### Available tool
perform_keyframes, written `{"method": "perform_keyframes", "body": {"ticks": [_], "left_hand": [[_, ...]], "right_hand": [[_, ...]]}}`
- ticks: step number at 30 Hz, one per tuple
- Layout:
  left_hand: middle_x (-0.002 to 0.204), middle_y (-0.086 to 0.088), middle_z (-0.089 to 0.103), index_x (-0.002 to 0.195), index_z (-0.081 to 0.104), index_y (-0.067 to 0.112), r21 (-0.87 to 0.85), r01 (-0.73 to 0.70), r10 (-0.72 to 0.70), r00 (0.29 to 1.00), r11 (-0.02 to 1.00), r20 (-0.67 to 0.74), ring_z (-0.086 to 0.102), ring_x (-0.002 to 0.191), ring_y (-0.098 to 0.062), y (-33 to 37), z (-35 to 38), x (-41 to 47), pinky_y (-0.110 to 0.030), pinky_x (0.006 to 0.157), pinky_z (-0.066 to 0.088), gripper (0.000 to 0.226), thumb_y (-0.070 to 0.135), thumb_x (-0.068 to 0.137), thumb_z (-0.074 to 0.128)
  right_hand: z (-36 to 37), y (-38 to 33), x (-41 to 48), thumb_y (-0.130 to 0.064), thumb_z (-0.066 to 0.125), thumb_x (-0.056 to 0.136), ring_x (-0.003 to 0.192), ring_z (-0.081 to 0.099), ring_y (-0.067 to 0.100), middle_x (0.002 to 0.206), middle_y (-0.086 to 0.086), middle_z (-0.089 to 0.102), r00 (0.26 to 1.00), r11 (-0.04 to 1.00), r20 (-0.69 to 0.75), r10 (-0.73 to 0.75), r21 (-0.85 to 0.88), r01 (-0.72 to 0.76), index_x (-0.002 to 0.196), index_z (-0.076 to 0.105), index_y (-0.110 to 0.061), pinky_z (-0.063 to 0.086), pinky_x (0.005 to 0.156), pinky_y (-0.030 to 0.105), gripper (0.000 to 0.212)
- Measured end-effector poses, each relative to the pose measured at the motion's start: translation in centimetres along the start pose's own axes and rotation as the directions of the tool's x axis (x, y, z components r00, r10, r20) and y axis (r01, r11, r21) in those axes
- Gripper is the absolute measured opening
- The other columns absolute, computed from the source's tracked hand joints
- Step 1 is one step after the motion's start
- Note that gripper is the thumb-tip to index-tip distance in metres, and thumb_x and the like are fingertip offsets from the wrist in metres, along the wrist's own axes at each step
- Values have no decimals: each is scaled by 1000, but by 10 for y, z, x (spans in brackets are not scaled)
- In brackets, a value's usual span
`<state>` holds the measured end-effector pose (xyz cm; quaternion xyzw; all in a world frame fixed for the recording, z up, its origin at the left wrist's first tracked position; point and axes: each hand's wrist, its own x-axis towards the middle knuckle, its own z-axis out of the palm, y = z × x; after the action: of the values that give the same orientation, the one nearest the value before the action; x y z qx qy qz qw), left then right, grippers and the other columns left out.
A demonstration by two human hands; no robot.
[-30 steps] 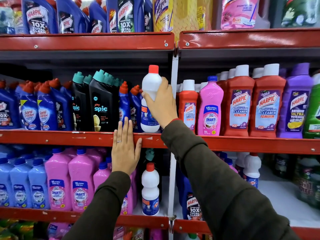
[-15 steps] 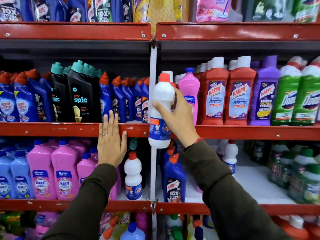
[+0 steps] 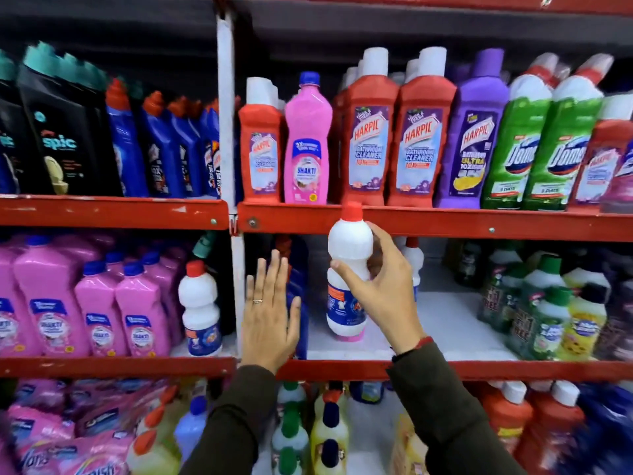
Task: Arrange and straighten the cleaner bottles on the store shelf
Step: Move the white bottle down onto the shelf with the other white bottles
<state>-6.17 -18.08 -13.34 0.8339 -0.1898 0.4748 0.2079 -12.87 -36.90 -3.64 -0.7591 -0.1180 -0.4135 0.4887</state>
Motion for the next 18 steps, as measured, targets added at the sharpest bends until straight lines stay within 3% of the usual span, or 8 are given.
{"method": "perform_keyframes", "body": {"ticks": [5, 9, 12, 14, 18], "left_hand": [[176, -3, 3, 166, 7, 16, -22, -30, 32, 990, 999, 134, 4, 162, -23, 50, 50, -38, -37, 131, -4, 72, 32, 103, 38], [176, -1, 0, 166, 6, 15, -19, 6, -2, 979, 1000, 202, 2, 162, -20, 67, 84, -54, -35, 131, -4, 71, 33, 104, 35], [176, -3, 2, 166, 4, 15, 26, 25, -30, 969, 999, 244, 2, 162, -20, 69, 104, -60, -38, 132, 1, 71, 33, 104, 33], [175, -5, 5, 166, 2, 14, 56, 39, -53, 962, 998, 268, 3, 162, -20, 67, 114, -64, -40, 131, 6, 71, 34, 105, 32], [174, -6, 12, 165, 15, 10, 103, 40, -68, 956, 994, 285, 10, 162, -22, 63, 126, -70, -40, 131, 6, 69, 33, 103, 35]], "right_hand": [[-35, 47, -18, -40, 88, 72, 103, 69, 8, 119, -18, 70, 999, 999, -38, 20, -39, -22, 134, 55, -43, 60, 82, 23, 70], [-62, 86, -30, -46, 85, 70, 100, 66, -2, 115, -32, 65, 996, 994, -29, 79, -70, -81, 126, 50, -57, 53, 76, 7, 67], [-79, 119, -30, -40, 86, 70, 102, 61, -14, 111, -42, 61, 990, 987, -44, 136, -82, -140, 128, 52, -51, 50, 77, 2, 68], [-87, 137, -24, -34, 88, 71, 101, 62, -15, 110, -37, 61, 985, 980, -68, 161, -105, -168, 131, 54, -41, 49, 77, 2, 69], [-95, 168, -1, -25, 90, 72, 95, 68, 8, 109, -19, 67, 977, 974, -104, 188, -107, -199, 127, 55, -36, 49, 79, 9, 67]]}}
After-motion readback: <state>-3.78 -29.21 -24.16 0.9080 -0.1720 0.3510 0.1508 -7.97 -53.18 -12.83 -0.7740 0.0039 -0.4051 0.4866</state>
